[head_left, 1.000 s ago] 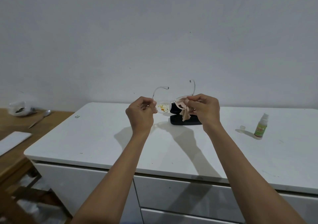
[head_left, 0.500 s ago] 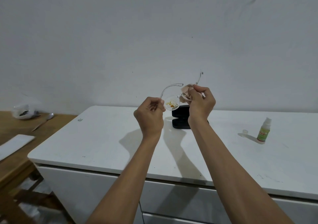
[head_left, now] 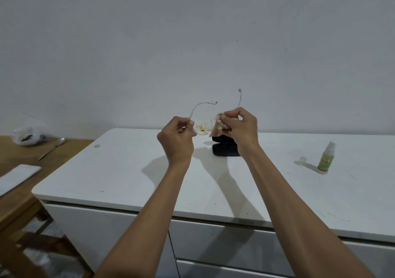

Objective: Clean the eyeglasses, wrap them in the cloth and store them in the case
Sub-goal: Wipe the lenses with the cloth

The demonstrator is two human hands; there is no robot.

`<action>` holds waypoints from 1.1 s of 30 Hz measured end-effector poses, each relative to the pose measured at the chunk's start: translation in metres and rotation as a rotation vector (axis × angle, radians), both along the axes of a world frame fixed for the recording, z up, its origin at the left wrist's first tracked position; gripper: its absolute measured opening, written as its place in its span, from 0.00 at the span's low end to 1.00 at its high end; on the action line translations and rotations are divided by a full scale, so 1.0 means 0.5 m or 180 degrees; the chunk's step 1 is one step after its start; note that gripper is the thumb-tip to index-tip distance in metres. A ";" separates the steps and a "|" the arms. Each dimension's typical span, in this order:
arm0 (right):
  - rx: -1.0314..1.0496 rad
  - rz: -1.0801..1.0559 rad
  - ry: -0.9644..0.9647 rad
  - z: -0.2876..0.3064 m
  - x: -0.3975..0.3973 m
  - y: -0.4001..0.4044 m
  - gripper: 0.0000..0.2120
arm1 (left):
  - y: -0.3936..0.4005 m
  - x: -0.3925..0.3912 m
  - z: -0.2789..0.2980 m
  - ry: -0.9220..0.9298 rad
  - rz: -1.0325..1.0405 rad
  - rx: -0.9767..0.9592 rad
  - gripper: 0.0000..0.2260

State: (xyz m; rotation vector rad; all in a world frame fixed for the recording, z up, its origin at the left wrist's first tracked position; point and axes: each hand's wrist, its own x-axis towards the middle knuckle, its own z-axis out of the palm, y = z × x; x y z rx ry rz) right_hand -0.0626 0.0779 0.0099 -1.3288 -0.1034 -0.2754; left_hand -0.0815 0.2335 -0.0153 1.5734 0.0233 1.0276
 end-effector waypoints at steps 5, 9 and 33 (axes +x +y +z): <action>-0.0653 -0.0377 0.0138 -0.025 -0.009 -0.003 0.06 | 0.006 -0.001 -0.004 0.0171 -0.0017 0.0009 0.07; -0.0752 -0.0860 0.0075 -0.037 -0.013 0.006 0.04 | 0.005 -0.004 -0.014 0.0187 -0.0012 0.0088 0.05; -0.0016 -0.0932 -0.0022 -0.054 -0.017 0.032 0.09 | 0.012 -0.023 0.021 -0.0209 -0.0138 0.0490 0.03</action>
